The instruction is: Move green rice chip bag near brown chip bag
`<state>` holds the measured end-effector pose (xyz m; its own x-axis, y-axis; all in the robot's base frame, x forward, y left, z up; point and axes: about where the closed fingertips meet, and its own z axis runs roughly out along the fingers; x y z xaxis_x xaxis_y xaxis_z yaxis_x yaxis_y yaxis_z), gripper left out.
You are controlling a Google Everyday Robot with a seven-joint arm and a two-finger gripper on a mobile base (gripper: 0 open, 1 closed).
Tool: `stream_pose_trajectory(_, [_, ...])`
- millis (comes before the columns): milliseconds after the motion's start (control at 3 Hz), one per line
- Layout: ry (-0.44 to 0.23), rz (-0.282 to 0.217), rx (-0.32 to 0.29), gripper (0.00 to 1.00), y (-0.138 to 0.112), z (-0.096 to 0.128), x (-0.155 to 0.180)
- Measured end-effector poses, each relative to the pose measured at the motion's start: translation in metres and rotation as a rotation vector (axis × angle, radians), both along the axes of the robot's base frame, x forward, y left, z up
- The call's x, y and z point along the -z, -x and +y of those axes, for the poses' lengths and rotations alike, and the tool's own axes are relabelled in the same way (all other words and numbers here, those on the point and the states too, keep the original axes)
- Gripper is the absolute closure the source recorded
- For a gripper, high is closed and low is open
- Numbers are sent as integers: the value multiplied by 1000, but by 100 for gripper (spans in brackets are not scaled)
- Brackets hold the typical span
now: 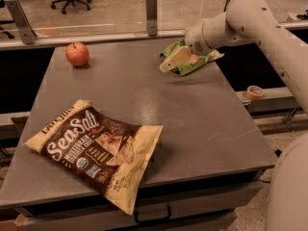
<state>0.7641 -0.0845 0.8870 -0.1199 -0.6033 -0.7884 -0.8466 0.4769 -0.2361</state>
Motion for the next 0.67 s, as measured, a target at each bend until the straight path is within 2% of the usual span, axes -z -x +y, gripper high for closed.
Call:
stream_pose_trajectory(333, [-53,72,107,24,-16,3,21])
stream_pose_trajectory(667, [-70,98,159,47,-19,1,30])
